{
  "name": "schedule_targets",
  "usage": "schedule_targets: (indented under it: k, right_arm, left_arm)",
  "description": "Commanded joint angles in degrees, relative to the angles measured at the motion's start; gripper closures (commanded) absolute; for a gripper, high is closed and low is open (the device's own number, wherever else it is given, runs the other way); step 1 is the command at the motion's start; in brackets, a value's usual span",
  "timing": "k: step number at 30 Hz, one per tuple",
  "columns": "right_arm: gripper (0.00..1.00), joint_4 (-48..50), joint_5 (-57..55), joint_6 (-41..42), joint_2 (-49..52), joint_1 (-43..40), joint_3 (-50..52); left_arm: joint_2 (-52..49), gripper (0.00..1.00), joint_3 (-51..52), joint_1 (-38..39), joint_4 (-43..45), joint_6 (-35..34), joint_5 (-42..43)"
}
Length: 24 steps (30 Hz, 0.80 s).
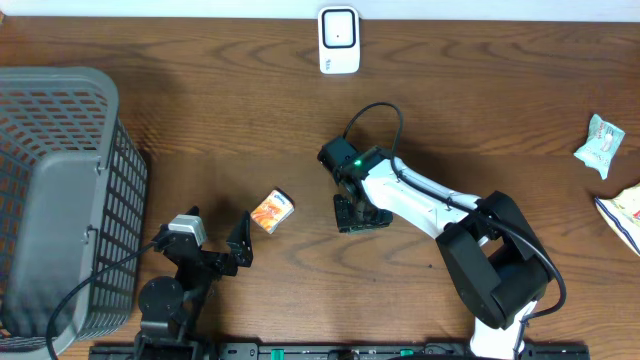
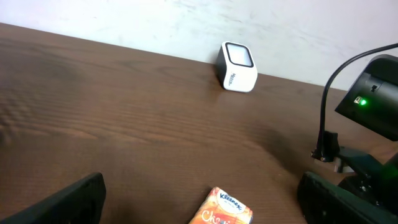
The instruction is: Scan the item barcode
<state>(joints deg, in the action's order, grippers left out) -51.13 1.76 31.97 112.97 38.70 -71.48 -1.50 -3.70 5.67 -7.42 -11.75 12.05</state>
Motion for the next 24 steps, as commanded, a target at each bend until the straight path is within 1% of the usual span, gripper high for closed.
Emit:
schedule_targets:
  k: [1,3,5,10,15,17,19,24]
  right_arm:
    - [0.70,-0.35,8.20,-4.02,5.77,-0.72,4.22]
    - [0.72,-0.35,11.56,-6.67,5.77,-1.46,3.93]
    - [0.76,-0.35,17.29,-11.41,5.75,-3.02,3.63]
    - [0.77,-1.97,25.51,-20.09,5.75,-7.02,3.48]
    - [0.88,-6.29,27.61,-24.33,5.75,-11.72,1.90]
    - [0.89,-7.89,28.22,-27.08,5.75,-13.38,0.96]
    - [0.89,-8.81,30.80,-31.80,5.75,-14.93,0.13]
    - [0.89,-8.41,42.10,-43.23,5.75,-18.40,-0.57]
  left_arm:
    - [0.13,0.02,0.92,-0.13,-1.53,0.94,0.35]
    - [0.13,0.02,0.92,-0.13,-1.51,0.96,0.35]
    - [0.13,0.02,0.92,-0.13,-1.51,0.96,0.35]
    - [0.13,0.02,0.92,-0.13,-1.51,0.96,0.33]
    - [0.13,0.02,0.92,-0.13,-1.53,0.96,0.35]
    - [0.13,0.02,0.92,-0.13,-1.51,0.96,0.35]
    - [0.13,0.02,0.92,-0.13,-1.51,0.94,0.35]
    - [0.13,0.02,0.92,-0.13,-1.51,0.94,0.35]
